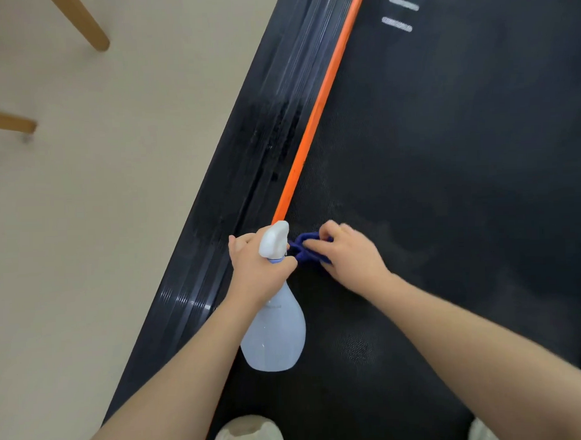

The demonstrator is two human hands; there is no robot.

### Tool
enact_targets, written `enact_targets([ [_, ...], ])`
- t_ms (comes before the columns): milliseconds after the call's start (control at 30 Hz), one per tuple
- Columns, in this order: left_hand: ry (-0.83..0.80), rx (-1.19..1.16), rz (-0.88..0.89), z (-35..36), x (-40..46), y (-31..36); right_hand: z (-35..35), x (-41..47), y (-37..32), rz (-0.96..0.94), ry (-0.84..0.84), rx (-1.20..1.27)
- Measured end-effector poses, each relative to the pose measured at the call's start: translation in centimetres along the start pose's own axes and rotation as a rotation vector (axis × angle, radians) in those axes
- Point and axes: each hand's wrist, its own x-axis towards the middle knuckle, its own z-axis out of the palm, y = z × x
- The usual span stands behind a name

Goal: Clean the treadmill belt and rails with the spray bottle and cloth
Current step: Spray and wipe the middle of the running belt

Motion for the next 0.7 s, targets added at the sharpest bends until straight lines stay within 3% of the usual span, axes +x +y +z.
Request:
enact_targets([
  [33, -0.002, -0.014, -0.005, 0.0, 0.0, -0.1, -0.3, 0.9, 1.0, 0.051, 0.041, -0.032],
  [167, 0.008, -0.011, 0.009, 0.2, 0.1, -0.8, -1.7, 3.5, 4.2, 0.562, 0.205, 0.006],
  [233, 0.02, -0.009, -0.015, 0.4, 0.1, -0.8, -1.1, 2.8, 3.0, 0.54, 0.224, 0.021],
  [367, 0.053, 0.017, -0.074, 0.8, -0.1, 0.5, 1.5, -2.7, -1.5, 0.191, 0.053, 0.047],
  [500, 0.051, 0.068, -0.058, 0.8, -0.3, 0.7, 0.4, -2.1, 0.7, -0.045, 0.014, -0.035],
  [533, 0.048, 0.074, -0.031, 0.6, -0.3, 0.5, 0.1, -1.3, 1.2, 0.003, 0.047, -0.037],
  [633, 0.041, 0.075, 0.086, 0.7, -1.0, 0.6, -0.6, 0.2, 1.9, 0.422, 0.168, 0.099],
  [700, 0.011, -0.021, 0.155, 1.2, -1.8, 2.2, -1.0, 0.4, 2.3, 0.524, 0.181, 0.158],
])
